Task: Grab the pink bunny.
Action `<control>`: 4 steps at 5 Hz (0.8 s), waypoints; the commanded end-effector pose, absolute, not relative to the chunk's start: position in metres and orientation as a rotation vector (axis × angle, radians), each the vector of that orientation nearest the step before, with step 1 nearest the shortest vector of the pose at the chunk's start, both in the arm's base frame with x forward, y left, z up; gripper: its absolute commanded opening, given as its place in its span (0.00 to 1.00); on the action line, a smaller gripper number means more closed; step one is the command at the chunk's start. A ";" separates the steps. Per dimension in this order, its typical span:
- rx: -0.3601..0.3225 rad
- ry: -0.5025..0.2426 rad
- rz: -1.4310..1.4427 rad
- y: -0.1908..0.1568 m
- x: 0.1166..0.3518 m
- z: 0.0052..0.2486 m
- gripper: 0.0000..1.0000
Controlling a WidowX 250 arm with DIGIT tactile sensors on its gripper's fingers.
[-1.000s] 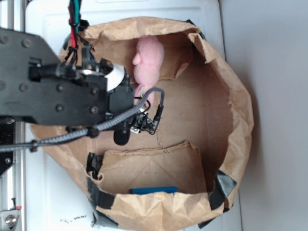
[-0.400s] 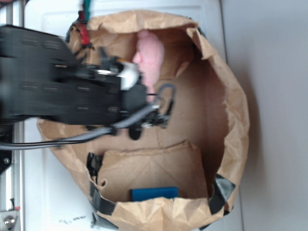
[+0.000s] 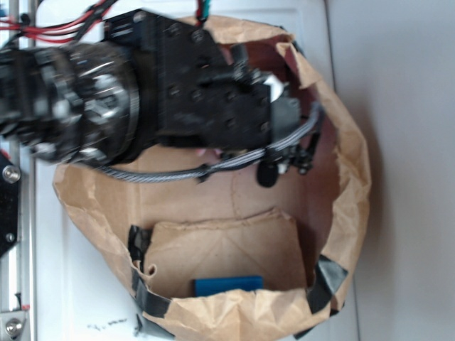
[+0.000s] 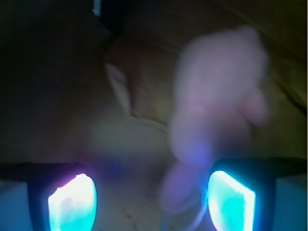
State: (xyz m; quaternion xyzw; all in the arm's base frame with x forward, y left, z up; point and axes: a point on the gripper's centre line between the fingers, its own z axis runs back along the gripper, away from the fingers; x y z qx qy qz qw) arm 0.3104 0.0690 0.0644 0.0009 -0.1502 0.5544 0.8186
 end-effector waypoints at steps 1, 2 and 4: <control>-0.041 -0.368 1.187 0.089 0.306 0.082 1.00; 0.000 -0.343 1.210 0.096 0.300 0.074 1.00; -0.005 -0.302 1.214 0.088 0.276 0.083 1.00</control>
